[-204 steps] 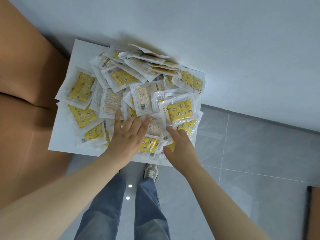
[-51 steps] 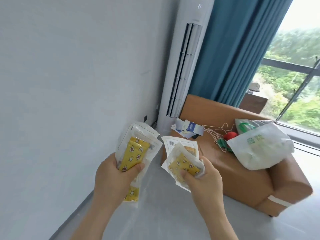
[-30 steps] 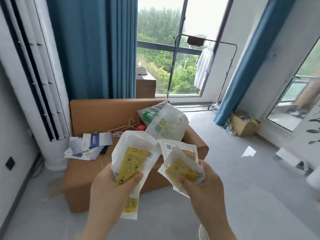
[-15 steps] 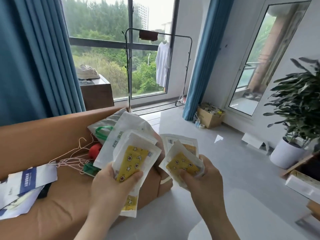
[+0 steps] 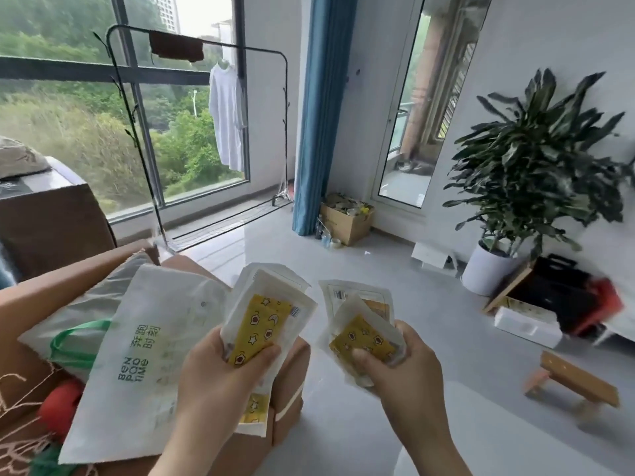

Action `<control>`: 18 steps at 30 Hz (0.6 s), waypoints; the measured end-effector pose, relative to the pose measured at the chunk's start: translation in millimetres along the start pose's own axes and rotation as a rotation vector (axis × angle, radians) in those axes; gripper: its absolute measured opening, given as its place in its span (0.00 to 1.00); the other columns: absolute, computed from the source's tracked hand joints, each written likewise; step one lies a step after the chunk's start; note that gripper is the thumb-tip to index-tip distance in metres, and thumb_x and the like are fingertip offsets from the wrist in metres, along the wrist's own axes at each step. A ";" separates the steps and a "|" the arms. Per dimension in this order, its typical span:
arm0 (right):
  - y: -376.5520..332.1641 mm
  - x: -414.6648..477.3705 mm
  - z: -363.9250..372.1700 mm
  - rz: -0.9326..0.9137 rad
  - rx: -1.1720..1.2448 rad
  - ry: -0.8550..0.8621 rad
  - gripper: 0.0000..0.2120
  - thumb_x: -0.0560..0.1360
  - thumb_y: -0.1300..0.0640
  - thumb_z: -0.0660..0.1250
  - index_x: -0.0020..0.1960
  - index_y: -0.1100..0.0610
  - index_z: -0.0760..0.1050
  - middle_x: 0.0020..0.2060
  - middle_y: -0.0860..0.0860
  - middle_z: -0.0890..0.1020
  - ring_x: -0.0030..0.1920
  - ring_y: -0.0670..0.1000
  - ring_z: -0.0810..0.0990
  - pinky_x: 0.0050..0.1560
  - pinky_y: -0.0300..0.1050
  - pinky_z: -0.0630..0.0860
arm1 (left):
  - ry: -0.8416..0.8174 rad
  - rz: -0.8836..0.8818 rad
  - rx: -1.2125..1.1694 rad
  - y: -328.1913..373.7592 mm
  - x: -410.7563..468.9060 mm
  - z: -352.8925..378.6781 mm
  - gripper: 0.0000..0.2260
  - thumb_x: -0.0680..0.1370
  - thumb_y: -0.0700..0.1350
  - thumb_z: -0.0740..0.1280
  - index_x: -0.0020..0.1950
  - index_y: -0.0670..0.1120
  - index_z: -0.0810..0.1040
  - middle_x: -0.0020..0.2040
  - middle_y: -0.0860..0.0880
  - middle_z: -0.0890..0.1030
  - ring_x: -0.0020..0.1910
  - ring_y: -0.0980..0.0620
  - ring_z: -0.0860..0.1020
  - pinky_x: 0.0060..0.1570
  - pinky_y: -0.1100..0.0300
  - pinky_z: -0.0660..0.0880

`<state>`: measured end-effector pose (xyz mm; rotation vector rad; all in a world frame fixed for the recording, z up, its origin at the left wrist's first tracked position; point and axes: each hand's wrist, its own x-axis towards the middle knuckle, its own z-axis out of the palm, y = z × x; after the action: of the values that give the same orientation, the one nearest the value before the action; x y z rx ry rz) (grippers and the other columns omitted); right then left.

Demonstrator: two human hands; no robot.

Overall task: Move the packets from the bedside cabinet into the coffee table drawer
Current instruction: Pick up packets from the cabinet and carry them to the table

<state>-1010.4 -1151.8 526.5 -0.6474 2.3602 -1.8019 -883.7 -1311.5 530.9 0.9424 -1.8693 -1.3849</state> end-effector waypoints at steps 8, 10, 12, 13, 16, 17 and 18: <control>42.7 87.5 -2.5 0.146 -0.025 0.168 0.12 0.68 0.63 0.76 0.44 0.50 0.78 0.38 0.44 0.84 0.40 0.45 0.84 0.42 0.50 0.83 | -0.247 -0.017 -0.031 -9.7 107.9 90.3 0.10 0.66 0.43 0.78 0.42 0.53 0.80 0.36 0.56 0.84 0.37 0.52 0.82 0.34 0.57 0.75; 55.2 118.8 -11.4 0.143 -0.050 0.213 0.12 0.68 0.62 0.76 0.44 0.49 0.78 0.37 0.43 0.84 0.39 0.43 0.83 0.41 0.46 0.83 | -0.281 0.001 -0.033 -8.1 135.5 121.7 0.10 0.67 0.43 0.77 0.42 0.53 0.80 0.36 0.58 0.83 0.36 0.54 0.82 0.34 0.60 0.74; 68.9 150.6 -23.7 0.133 -0.055 0.242 0.12 0.68 0.63 0.76 0.44 0.49 0.77 0.37 0.42 0.84 0.39 0.42 0.83 0.39 0.38 0.80 | -0.306 0.024 -0.024 -2.1 160.2 155.2 0.10 0.67 0.43 0.77 0.41 0.54 0.79 0.35 0.62 0.82 0.34 0.59 0.81 0.33 0.62 0.73; 76.0 166.0 -30.3 0.135 -0.052 0.255 0.12 0.68 0.63 0.76 0.44 0.49 0.77 0.37 0.41 0.84 0.39 0.41 0.83 0.37 0.34 0.79 | -0.321 0.030 -0.019 1.4 170.6 172.1 0.09 0.68 0.43 0.77 0.40 0.54 0.79 0.35 0.62 0.82 0.33 0.61 0.80 0.32 0.63 0.73; 93.2 208.4 -52.1 0.169 -0.040 0.281 0.13 0.69 0.64 0.75 0.45 0.49 0.77 0.37 0.41 0.84 0.39 0.39 0.82 0.36 0.30 0.76 | -0.373 0.024 0.010 13.8 198.7 221.5 0.08 0.68 0.42 0.76 0.41 0.52 0.79 0.33 0.56 0.83 0.32 0.59 0.80 0.30 0.64 0.72; 99.8 222.0 -60.4 0.182 -0.041 0.288 0.13 0.69 0.64 0.75 0.45 0.49 0.77 0.37 0.42 0.84 0.39 0.39 0.82 0.35 0.30 0.76 | -0.388 0.020 0.026 17.9 207.7 238.2 0.08 0.69 0.43 0.76 0.41 0.52 0.79 0.33 0.54 0.82 0.32 0.58 0.80 0.30 0.65 0.72; 105.8 234.3 -68.5 0.196 -0.043 0.284 0.12 0.69 0.65 0.75 0.44 0.50 0.77 0.36 0.42 0.83 0.38 0.39 0.81 0.34 0.30 0.75 | -0.403 0.022 0.047 20.7 215.2 254.3 0.08 0.69 0.43 0.76 0.42 0.52 0.79 0.34 0.54 0.82 0.33 0.57 0.80 0.31 0.64 0.72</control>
<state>-1273.4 -1159.8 487.5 -0.1620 2.5375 -1.8662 -1213.2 -1353.9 499.6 0.6970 -2.2047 -1.6149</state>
